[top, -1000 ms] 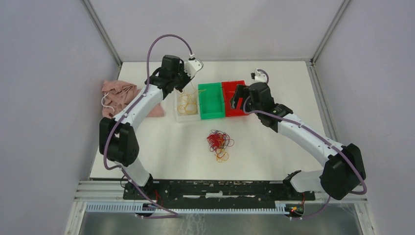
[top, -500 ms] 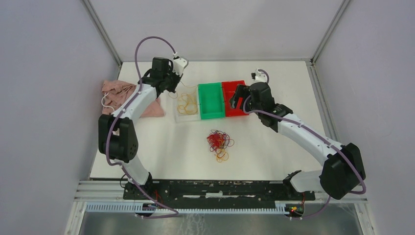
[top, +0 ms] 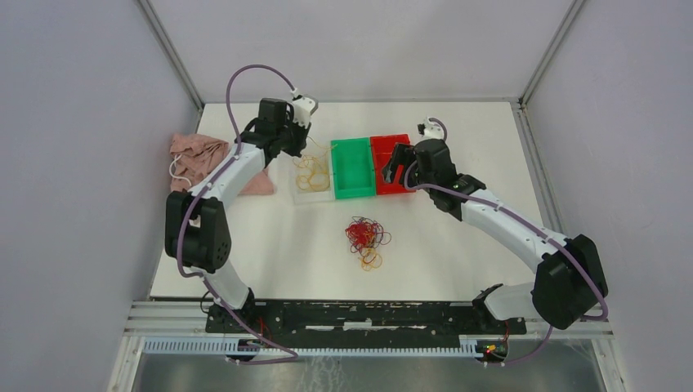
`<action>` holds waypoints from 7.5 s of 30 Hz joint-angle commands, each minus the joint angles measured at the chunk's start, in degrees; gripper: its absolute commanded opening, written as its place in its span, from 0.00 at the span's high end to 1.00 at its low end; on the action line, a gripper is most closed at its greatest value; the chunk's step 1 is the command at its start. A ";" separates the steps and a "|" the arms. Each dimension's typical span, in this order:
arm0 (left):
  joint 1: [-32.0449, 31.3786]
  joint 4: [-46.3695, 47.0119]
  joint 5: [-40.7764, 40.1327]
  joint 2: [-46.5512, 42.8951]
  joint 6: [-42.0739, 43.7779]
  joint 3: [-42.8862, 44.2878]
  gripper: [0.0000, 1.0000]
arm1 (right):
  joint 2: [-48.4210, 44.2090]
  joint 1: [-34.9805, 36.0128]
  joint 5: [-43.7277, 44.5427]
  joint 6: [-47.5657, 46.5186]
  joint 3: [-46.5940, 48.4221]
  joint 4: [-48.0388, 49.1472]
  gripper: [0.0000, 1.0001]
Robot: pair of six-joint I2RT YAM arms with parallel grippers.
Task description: Untangle the cables
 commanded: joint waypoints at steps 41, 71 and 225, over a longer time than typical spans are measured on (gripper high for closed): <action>-8.73 -15.05 16.94 1.25 21.04 7.18 0.23 | 0.48 -1.15 -1.37 -0.39 -0.69 3.08 0.17; -14.62 -8.62 5.38 14.56 19.68 12.56 0.47 | -3.36 -4.54 -2.82 -0.06 -4.44 3.25 0.22; -18.31 -4.14 25.20 -62.92 47.17 -46.85 0.14 | 21.32 15.24 -10.96 -14.35 16.70 -23.25 0.70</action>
